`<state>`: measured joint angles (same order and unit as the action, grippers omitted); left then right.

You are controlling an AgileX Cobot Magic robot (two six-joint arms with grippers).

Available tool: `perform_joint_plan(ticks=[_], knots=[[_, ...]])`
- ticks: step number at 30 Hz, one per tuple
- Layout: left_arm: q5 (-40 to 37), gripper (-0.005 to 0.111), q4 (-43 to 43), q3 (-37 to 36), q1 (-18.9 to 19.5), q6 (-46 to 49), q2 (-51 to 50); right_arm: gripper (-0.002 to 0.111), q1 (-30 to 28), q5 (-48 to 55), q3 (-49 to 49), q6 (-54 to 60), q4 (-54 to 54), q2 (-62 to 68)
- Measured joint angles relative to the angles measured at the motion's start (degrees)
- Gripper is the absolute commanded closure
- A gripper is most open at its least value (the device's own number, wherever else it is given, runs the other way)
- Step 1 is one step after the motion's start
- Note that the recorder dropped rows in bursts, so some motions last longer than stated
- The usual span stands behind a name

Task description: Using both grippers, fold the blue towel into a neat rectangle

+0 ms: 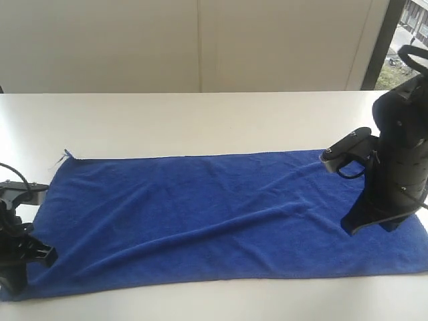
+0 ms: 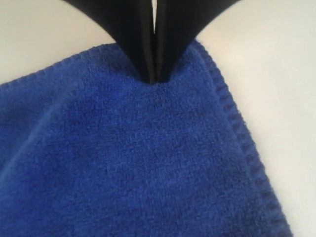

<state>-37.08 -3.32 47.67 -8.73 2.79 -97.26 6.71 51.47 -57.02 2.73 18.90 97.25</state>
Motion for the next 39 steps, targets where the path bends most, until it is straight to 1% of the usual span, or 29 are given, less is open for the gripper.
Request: perform_joint_plan(ticks=[3, 7, 12, 18, 20, 21, 25, 28, 31, 34, 39], knots=[[0.0, 0.107, -1.3, 1.0, 0.0, 0.6, 1.6, 0.108, -1.7, -0.8, 1.4, -0.1, 0.0, 0.0], [0.8, 0.107, -4.5, 2.7, 0.0, 3.0, 8.3, 0.108, -3.3, -5.0, 3.1, -0.9, 0.1, 0.0], [1.4, 0.107, -6.2, 3.0, 0.0, 3.7, 16.5, 0.108, -5.3, -9.0, 5.2, -1.7, 0.9, 0.0], [1.8, 0.107, -10.7, 3.0, 0.0, 5.6, 22.7, 0.108, -7.3, -9.1, 5.5, -2.7, 2.3, 0.6], [3.1, 0.107, -12.1, 3.0, 0.0, 7.0, 25.0, 0.108, -7.5, -8.6, 5.7, -2.7, 2.4, 2.1], [5.3, 0.107, -12.3, 2.8, 0.0, 7.6, 27.0, 0.108, -7.5, -8.6, 6.0, -2.7, 2.5, 2.8], [12.3, 0.107, -12.8, 0.3, 0.0, 8.7, 34.3, 0.108, -7.5, -8.5, 7.1, -3.9, 4.1, 3.9], [16.6, 0.107, -13.0, -3.0, 0.0, 8.8, 40.8, 0.108, -7.5, -8.6, 8.3, -4.8, 5.0, 4.1], [17.7, 0.107, -13.2, -5.7, 0.0, 8.8, 45.3, 0.108, -7.5, -8.8, 9.6, -5.1, 6.2, 4.1], [18.1, 0.107, -13.2, -8.3, 0.0, 8.8, 48.5, 0.108, -7.5, -6.8, 10.2, -5.6, 8.2, 4.1], [18.4, 0.107, -13.2, -8.6, 0.0, 8.8, 48.8, 0.108, -7.5, -2.9, 10.2, -6.3, 9.9, 4.1]])
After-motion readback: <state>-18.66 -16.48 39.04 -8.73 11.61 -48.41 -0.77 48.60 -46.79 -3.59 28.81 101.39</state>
